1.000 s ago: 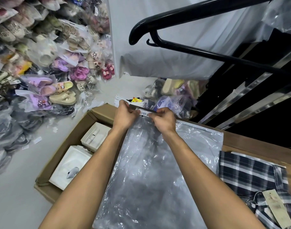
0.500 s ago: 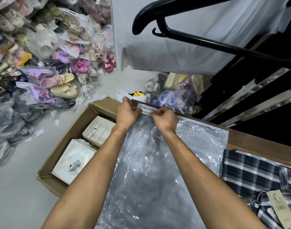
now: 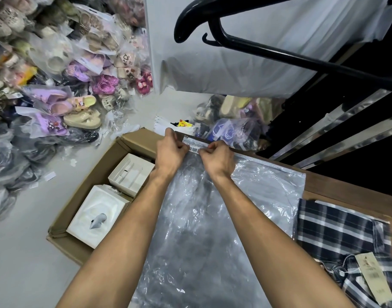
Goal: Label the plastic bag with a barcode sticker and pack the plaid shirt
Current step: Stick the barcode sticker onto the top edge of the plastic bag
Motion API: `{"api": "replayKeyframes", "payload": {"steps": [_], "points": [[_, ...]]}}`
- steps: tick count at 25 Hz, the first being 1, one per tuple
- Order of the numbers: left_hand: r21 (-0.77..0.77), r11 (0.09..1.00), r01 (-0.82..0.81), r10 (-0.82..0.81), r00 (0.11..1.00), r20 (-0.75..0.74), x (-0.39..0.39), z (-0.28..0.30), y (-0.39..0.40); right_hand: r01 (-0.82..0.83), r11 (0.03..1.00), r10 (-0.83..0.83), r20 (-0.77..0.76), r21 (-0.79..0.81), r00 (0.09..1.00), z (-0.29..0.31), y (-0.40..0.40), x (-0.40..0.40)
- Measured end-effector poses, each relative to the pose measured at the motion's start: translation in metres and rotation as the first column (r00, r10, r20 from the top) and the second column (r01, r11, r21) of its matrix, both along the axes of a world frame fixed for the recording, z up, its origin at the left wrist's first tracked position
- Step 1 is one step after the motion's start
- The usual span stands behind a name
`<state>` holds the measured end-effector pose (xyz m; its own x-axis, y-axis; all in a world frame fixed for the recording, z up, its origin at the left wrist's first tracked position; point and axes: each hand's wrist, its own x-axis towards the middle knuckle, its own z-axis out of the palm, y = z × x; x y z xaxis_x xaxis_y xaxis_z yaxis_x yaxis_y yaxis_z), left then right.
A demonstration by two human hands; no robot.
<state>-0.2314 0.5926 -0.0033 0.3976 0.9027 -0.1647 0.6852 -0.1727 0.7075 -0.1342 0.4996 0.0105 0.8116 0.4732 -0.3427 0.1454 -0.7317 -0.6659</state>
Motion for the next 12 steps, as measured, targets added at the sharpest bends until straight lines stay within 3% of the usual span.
{"api": "replayKeyframes", "payload": {"steps": [8,12], "points": [[-0.009,0.999,0.036,-0.036,0.999,-0.014,0.001,-0.003,0.002,-0.007,1.0,0.008,0.045,-0.022,0.999,-0.001,-0.001,0.0],[-0.097,0.995,-0.006,0.004,1.0,-0.016,-0.005,-0.004,0.015,0.004,1.0,-0.004,0.016,-0.007,1.0,0.0,-0.003,0.005]]}}
